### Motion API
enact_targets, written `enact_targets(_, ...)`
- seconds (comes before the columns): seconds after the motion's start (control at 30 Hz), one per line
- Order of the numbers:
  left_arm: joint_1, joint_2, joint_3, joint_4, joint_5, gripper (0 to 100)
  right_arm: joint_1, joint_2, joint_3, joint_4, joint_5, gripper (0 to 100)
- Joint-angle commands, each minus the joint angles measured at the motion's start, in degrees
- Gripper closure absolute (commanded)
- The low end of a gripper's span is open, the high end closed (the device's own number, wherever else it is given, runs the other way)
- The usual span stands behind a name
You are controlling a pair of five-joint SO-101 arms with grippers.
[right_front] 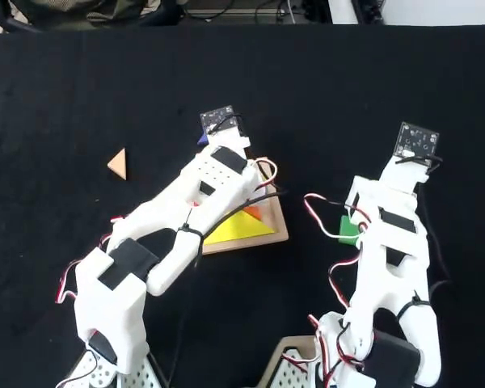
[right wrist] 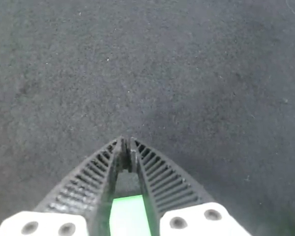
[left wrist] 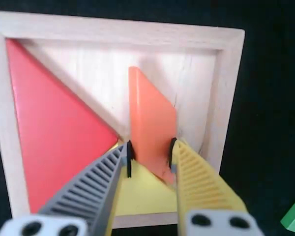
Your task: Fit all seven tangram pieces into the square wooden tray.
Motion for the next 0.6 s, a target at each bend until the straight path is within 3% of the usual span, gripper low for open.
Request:
enact_targets(0.0,-0.6,-1.8,-3.4,0.6,-0.3,85,-1.1,0.0,-2.1,-1.4,0.8,98.7)
enact_targets(0.13,1.1,-3.1,-3.7,0.4,-4.0,84,-1.1,0.0,-2.1,-1.4,0.8,98.7)
enact_targets(0.57,-2.4,-3.5,-5.8,4.8,-4.8,78,-1.1,0.0,-2.0,-1.4,0.8,98.7)
